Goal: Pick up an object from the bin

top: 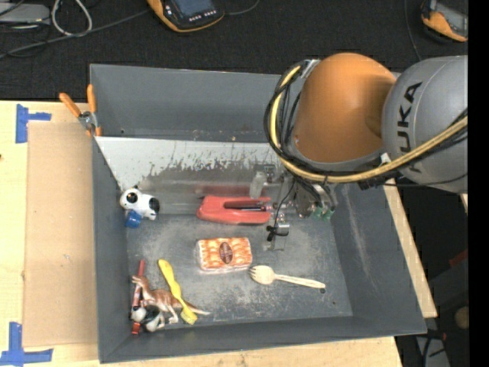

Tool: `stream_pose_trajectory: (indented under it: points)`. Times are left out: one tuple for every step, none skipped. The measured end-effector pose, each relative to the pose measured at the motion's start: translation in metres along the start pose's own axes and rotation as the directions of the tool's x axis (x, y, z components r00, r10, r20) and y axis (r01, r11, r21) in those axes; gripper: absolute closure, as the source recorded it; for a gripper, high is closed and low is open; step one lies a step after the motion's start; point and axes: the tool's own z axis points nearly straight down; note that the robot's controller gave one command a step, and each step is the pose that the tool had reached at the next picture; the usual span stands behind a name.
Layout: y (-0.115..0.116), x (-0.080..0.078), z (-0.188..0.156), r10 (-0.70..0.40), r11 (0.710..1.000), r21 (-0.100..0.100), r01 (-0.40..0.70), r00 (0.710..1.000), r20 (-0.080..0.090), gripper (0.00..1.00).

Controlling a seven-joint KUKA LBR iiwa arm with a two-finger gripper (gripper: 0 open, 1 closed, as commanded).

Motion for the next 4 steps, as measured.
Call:
stream_pose_trajectory:
  points:
    - [0.000, -0.001, -0.004, 0.002, 1.000, 0.000, -0.002, 1.000, 0.008, 0.00]
    - [0.006, -0.006, 0.066, -0.068, 0.998, 0.000, 0.068, 0.998, 0.011, 0.00]
    - [0.009, -0.007, 0.117, -0.100, 0.995, 0.000, 0.100, 0.995, 0.005, 0.00]
    - [0.021, 0.004, 0.107, -0.171, 0.985, -0.001, 0.171, 0.985, 0.006, 0.00]
